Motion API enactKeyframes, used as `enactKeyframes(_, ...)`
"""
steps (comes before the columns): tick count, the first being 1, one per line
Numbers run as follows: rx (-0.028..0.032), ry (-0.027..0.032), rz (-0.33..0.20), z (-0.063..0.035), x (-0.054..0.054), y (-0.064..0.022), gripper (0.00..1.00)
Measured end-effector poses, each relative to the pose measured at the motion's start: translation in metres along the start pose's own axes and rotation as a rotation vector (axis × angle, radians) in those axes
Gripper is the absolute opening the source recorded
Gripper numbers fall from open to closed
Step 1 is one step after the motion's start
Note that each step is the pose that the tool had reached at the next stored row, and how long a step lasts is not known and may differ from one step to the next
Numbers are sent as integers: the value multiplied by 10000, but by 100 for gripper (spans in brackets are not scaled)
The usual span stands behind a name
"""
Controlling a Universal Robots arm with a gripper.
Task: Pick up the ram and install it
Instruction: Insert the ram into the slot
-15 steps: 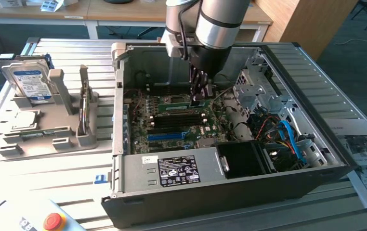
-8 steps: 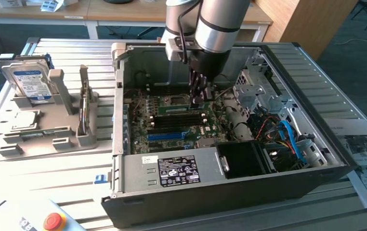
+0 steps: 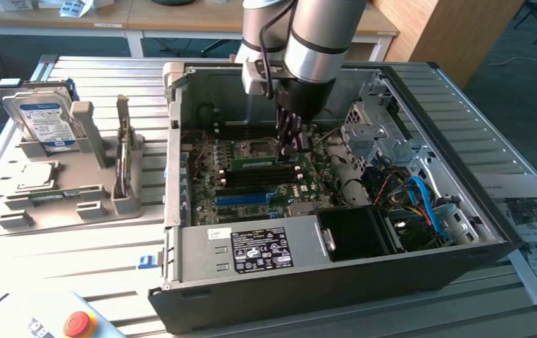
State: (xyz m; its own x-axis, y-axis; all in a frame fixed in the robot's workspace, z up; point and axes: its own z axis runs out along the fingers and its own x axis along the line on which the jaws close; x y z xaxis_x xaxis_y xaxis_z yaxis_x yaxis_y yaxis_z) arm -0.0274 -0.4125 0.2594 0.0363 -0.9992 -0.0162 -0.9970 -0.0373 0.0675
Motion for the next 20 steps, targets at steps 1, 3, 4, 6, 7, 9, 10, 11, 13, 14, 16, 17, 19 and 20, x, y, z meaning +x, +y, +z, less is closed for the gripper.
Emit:
enactKeyframes(1, 0, 0, 0, 7, 0, 0, 12)
enactKeyframes(3, -1, 2, 0, 12, 1, 0, 12)
enactKeyframes(4, -1, 2, 0, 12, 1, -1, 12)
enactKeyframes(6, -1, 1, 0, 12, 1, -1, 12)
enactKeyframes(7, 0, 1, 0, 12, 0, -1, 12)
enactKeyframes(9, 0, 0, 16, 13, 0, -1, 12)
enactKeyframes(10, 1, -2, 35, 14, 0, -1, 12)
enactKeyframes(11, 1, -3, 57, 15, 0, -1, 12)
enactKeyframes(13, 2, -7, 121, 17, 0, -1, 12)
enactKeyframes(14, 2, -9, 164, 18, 1, -1, 12)
enactKeyframes(16, 4, -15, 228, 19, 0, -1, 12)
enactKeyframes(17, 4, -17, 262, 19, 0, -1, 12)
enactKeyframes(19, 5, -22, 325, 20, 0, -1, 12)
enactKeyframes(20, 6, -22, 329, 20, 0, -1, 12)
